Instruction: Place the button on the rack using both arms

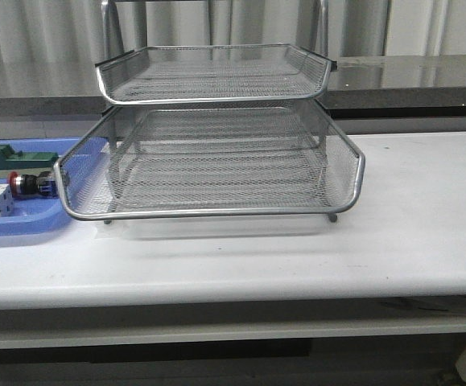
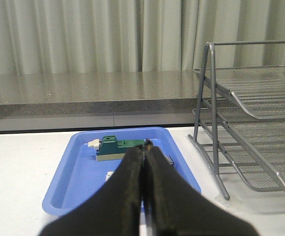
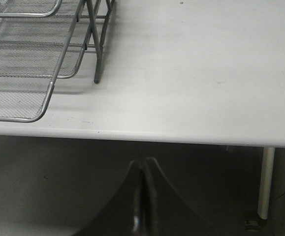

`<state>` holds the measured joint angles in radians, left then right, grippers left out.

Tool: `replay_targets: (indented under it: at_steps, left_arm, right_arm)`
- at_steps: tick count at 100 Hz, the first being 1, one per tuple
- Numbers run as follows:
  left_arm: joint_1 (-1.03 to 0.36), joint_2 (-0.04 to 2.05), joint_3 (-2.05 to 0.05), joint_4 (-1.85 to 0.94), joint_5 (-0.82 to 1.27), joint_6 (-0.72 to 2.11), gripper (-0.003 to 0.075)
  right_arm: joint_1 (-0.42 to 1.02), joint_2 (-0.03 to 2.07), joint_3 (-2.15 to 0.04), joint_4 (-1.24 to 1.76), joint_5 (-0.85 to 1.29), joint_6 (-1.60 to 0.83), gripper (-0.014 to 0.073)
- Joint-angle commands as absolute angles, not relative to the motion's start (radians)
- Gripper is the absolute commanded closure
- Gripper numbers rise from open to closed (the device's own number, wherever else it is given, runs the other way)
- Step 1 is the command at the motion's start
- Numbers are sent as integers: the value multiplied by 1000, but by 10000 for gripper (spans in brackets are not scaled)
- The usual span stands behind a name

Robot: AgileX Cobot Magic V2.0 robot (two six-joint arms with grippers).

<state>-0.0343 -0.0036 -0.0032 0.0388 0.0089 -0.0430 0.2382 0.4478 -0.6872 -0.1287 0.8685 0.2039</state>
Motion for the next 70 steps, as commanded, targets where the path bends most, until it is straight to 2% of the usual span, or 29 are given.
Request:
replay_targets:
  at_steps: [1, 48, 70]
  left_arm:
    - [-31, -36, 53, 40, -74, -53, 741]
    - [-31, -36, 41, 40, -70, -53, 741]
    - [-31, 47, -97, 21, 116, -55, 741]
  right_arm:
    - [240, 453, -709, -149, 797, 205, 662]
    - [240, 453, -709, -149, 797, 205, 662]
    - [240, 453, -709, -149, 797, 205, 662]
